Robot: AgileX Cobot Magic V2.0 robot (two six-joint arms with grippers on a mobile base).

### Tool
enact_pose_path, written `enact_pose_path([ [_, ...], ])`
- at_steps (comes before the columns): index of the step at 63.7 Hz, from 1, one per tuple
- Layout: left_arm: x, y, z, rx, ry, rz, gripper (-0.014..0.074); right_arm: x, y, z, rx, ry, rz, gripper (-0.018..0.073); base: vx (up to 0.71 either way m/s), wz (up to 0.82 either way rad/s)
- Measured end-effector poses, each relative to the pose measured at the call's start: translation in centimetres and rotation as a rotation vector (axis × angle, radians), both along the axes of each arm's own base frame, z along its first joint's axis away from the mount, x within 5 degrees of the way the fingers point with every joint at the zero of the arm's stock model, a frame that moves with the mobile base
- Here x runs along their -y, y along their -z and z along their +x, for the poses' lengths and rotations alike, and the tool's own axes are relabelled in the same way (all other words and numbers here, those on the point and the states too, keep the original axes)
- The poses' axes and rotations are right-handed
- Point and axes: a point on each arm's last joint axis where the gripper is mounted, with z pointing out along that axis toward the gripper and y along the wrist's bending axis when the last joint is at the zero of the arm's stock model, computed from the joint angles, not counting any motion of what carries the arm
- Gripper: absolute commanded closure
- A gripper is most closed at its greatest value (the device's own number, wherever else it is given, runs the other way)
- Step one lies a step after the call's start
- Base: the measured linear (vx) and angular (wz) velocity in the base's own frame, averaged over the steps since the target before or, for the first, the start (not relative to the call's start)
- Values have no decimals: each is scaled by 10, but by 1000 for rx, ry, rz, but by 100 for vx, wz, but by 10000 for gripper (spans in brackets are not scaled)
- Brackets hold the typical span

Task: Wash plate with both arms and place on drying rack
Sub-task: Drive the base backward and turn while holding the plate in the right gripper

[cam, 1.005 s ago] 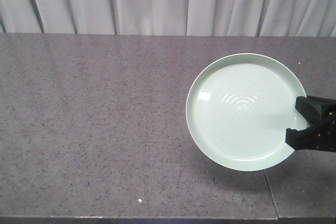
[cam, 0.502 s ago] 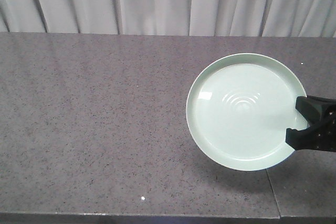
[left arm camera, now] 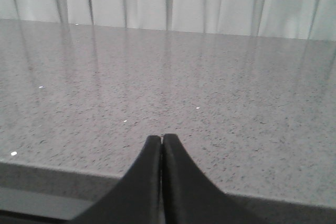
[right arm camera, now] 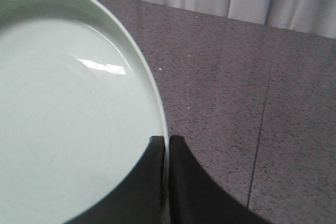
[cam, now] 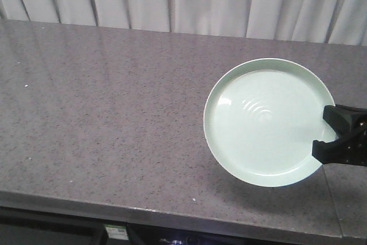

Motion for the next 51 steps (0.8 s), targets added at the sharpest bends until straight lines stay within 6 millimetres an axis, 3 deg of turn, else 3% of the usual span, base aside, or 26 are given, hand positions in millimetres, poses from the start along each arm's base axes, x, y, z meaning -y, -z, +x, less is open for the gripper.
enact_pose_path([
  [51, 0, 0, 0, 0, 0, 0, 602, 0, 0, 0, 0, 0, 0, 566, -9, 36],
])
